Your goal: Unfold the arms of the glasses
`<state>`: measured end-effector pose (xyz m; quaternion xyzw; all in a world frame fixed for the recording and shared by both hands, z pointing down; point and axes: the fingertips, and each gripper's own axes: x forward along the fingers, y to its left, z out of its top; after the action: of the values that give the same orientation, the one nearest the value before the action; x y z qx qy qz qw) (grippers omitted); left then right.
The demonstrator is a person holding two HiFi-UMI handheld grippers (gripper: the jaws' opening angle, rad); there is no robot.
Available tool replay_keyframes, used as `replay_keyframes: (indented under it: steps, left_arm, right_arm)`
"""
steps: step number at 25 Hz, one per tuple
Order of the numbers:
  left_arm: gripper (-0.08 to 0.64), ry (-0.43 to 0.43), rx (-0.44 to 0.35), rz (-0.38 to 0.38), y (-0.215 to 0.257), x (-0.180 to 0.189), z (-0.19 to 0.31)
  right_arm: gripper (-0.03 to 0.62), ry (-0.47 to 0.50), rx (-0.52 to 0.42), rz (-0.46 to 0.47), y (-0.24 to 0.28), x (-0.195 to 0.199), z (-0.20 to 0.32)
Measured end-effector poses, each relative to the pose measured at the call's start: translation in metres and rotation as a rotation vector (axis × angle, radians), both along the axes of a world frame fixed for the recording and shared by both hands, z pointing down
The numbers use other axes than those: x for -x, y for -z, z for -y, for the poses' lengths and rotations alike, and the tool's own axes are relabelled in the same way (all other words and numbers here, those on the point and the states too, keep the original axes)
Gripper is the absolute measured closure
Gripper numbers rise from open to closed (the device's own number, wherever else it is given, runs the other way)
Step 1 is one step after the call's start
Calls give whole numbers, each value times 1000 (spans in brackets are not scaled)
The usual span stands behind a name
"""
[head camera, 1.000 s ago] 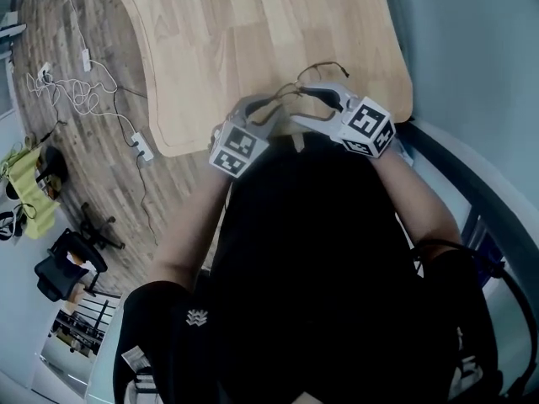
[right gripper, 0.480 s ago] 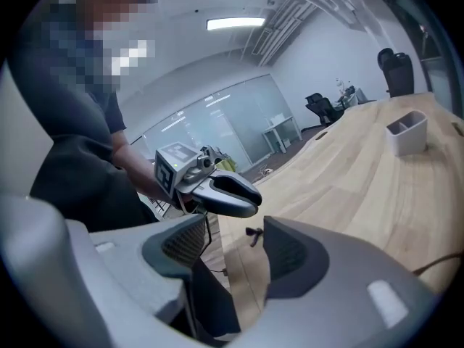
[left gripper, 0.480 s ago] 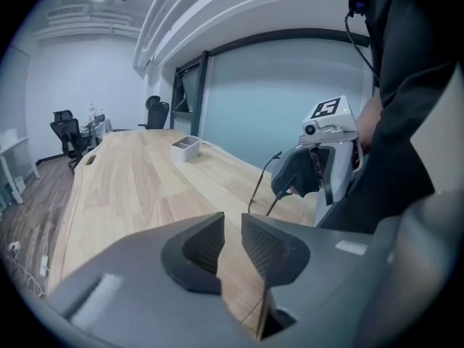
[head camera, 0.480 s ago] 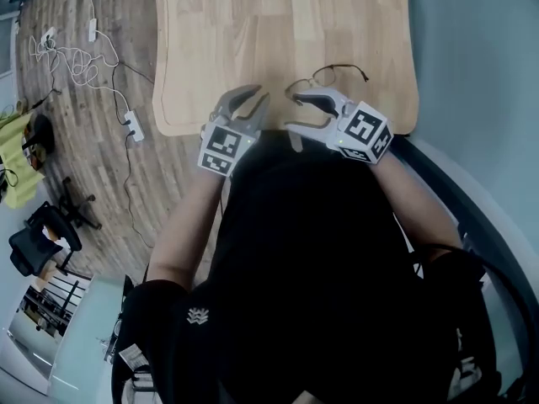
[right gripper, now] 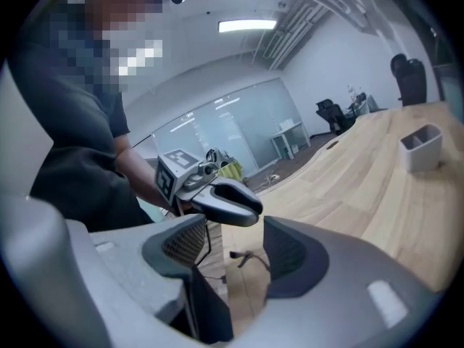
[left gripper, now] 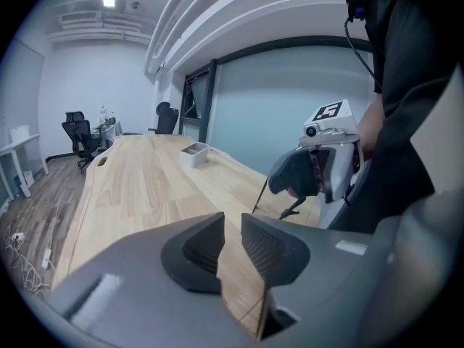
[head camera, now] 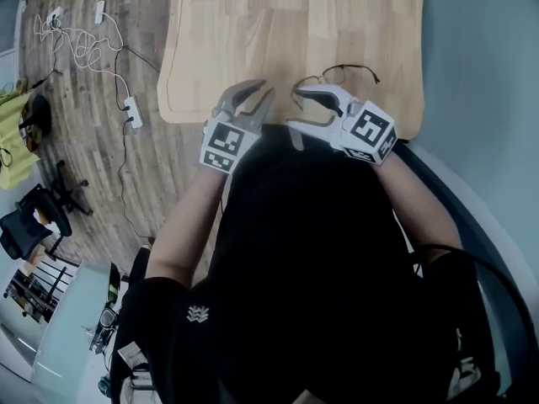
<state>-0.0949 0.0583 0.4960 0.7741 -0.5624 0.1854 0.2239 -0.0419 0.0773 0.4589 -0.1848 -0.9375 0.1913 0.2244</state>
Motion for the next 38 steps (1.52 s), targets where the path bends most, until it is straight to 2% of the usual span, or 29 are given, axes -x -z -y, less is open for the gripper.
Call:
replay_keyframes:
  steps: [2, 5, 10, 13, 14, 17, 21, 22, 23, 28, 32, 38]
  left_arm:
    - [481, 21, -42, 15, 10, 4, 4]
    - [541, 58, -124, 60, 27, 12, 15]
    - [545, 82, -196, 76, 48, 16, 37]
    - [549, 62, -245, 105, 64, 11, 51]
    - [552, 60, -258, 102, 70, 9, 54]
    - [554, 69, -271, 84, 76, 6, 63]
    - [554, 78, -279, 96, 69, 6, 62]
    - [555, 78, -282, 99, 69, 4, 61]
    - [554, 79, -284, 100, 70, 2, 61]
    - [554, 100, -253, 94, 75, -4, 62]
    - [554, 116, -266, 87, 70, 12, 77]
    - [554, 124, -270, 83, 85, 6, 70]
  right_arm:
    - [348, -93, -63, 45, 10, -1, 26]
    - [348, -246, -197, 69, 19, -9, 69]
    - [348, -431, -360, 92, 35, -28, 114]
    - [379, -515, -419, 102, 46, -44, 134]
    - [413, -538, -427, 105, 49, -50, 140]
    - [491, -600, -444, 104, 53, -68, 157]
    - [499, -665, -386, 97, 38, -81, 170]
    - [519, -682, -379, 87, 34, -86, 172]
    - [592, -703, -377, 72, 30, -92, 176]
    - [592, -790, -333, 10, 25, -121, 193]
    - [592, -785, -305, 18, 8, -107, 207]
    - [592, -779, -303, 25, 21, -110, 199]
